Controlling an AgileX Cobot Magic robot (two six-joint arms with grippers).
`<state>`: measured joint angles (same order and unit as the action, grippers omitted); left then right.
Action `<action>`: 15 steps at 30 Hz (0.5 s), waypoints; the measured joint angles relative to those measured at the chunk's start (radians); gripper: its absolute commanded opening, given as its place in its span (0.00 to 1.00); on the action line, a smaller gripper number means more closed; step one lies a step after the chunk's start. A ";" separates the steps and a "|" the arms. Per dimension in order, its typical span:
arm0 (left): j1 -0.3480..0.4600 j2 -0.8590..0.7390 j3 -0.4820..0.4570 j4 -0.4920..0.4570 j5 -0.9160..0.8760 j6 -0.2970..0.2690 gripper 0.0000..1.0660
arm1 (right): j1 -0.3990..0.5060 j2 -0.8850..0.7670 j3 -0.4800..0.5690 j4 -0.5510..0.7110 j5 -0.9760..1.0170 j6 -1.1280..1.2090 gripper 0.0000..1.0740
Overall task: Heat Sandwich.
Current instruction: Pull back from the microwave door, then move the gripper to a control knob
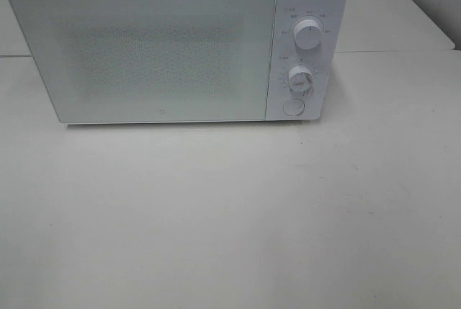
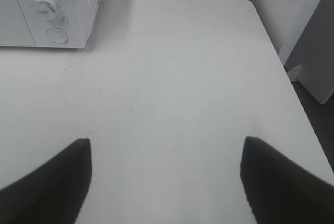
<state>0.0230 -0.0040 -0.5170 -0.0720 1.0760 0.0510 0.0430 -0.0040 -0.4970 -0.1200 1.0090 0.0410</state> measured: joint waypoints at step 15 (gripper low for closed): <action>0.000 0.000 0.000 0.000 0.000 0.000 0.94 | 0.000 0.000 0.000 0.000 0.000 0.000 0.71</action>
<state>0.0230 -0.0040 -0.5170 -0.0720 1.0760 0.0510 0.0430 -0.0040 -0.4970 -0.1200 1.0090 0.0410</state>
